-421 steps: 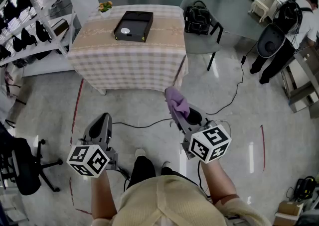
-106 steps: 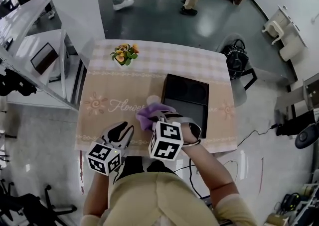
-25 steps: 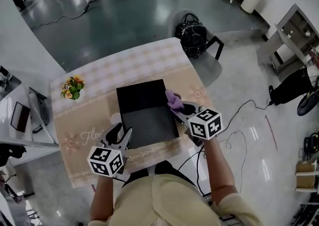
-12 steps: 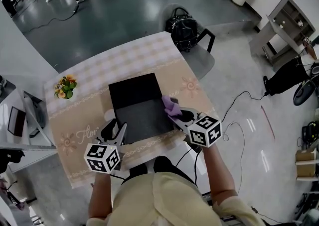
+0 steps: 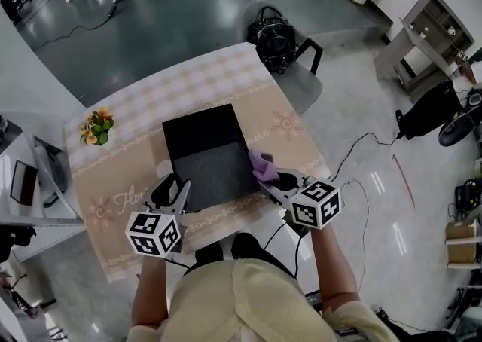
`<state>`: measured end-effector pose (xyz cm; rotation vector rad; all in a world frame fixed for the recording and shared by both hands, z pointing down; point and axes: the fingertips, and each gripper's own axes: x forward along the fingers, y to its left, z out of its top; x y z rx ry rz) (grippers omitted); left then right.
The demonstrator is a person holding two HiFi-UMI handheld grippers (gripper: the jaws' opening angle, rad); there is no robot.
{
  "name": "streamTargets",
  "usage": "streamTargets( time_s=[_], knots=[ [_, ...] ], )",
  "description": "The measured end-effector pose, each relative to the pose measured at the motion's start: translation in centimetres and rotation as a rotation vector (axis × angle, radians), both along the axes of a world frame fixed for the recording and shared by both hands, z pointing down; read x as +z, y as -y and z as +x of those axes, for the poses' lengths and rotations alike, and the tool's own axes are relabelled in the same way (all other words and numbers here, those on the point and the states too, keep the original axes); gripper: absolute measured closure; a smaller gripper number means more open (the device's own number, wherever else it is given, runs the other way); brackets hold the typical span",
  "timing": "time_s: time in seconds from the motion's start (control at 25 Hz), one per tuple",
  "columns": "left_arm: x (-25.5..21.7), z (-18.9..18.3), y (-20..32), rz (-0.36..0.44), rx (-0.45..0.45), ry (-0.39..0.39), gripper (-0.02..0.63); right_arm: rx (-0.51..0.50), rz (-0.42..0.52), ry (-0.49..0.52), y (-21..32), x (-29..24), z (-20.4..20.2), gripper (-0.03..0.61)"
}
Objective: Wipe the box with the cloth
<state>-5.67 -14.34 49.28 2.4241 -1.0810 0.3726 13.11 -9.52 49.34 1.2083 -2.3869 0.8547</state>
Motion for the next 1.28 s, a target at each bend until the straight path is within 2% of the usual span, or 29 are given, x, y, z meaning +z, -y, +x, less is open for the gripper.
streamTargets(
  time_s=[0.16,0.28,0.44,0.6,0.72,0.92,1.08,1.28],
  knots=[
    [0.1,0.0,0.0,-0.001,-0.007,-0.008,0.430,-0.003,-0.017,-0.010,-1.0,-0.1,0.1,0.477],
    [0.1,0.0,0.0,0.000,-0.006,-0.012,0.430,0.005,0.004,-0.054,-1.4,-0.6,0.6,0.477],
    [0.0,0.0,-0.2,0.000,0.004,-0.013,0.430,0.032,0.106,-0.147,-1.1,-3.1,2.1,0.477],
    [0.0,0.1,-0.5,0.001,0.014,-0.011,0.430,0.002,0.213,-0.146,-0.8,-7.1,1.8,0.477],
    [-0.1,0.1,-0.8,0.002,0.025,-0.014,0.431,-0.074,0.274,-0.134,-1.0,-9.6,0.1,0.477],
    [-0.5,-0.9,-0.9,0.014,-0.001,-0.019,0.436,-0.268,0.327,-0.085,-2.6,-11.7,-4.9,0.477],
    [-0.8,-2.0,-0.9,0.019,-0.035,-0.023,0.437,-0.411,0.322,-0.047,-4.1,-11.4,-8.6,0.477],
    [-1.1,-3.8,-1.4,0.027,-0.089,-0.025,0.439,-0.548,0.270,0.006,-5.9,-10.1,-12.9,0.477]
  ],
)
